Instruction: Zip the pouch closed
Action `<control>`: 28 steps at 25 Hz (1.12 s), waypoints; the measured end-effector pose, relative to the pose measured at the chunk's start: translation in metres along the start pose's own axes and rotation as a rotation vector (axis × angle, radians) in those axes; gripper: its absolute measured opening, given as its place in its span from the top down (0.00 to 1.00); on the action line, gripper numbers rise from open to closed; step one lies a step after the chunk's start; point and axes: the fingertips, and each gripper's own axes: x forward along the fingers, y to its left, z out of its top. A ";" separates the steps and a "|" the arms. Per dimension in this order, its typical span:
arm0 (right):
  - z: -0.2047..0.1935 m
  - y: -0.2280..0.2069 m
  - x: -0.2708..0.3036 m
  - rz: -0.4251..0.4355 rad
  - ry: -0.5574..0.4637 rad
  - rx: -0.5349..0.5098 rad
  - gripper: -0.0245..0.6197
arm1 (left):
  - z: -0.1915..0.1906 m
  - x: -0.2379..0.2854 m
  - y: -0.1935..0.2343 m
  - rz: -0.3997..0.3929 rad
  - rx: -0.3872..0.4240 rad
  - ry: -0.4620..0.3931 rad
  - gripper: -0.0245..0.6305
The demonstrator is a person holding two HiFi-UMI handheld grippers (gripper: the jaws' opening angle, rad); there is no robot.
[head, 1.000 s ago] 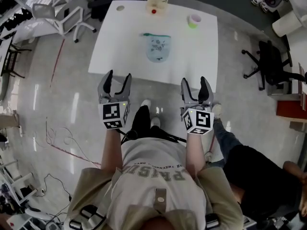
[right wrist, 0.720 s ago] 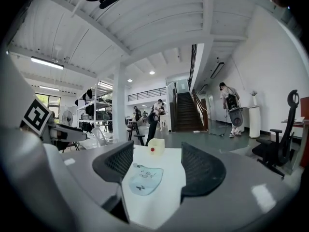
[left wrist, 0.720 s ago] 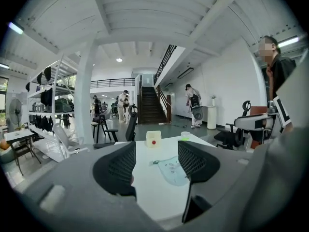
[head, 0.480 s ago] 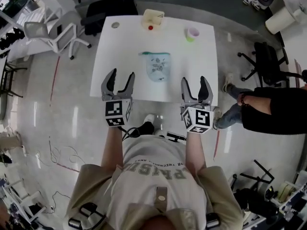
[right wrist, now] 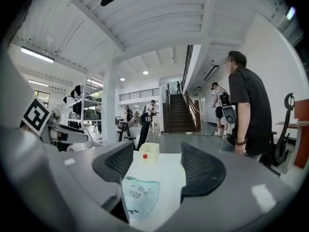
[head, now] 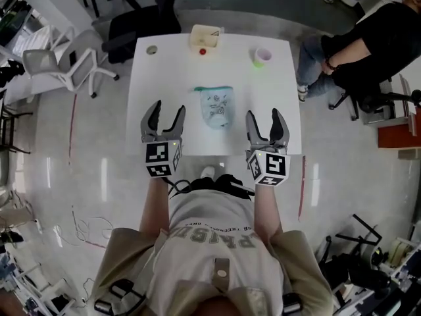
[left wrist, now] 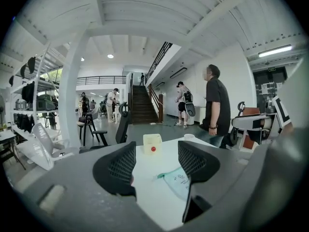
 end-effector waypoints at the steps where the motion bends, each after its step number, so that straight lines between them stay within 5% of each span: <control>1: -0.004 0.000 0.002 0.001 0.011 -0.002 0.52 | -0.004 0.003 0.000 -0.002 -0.005 0.010 0.53; 12: -0.029 -0.022 0.039 0.058 0.097 0.010 0.52 | -0.043 0.046 -0.019 0.007 -0.054 0.121 0.53; 28: -0.074 -0.061 0.129 0.424 0.255 -0.038 0.52 | -0.075 0.111 -0.048 0.167 -0.161 0.229 0.53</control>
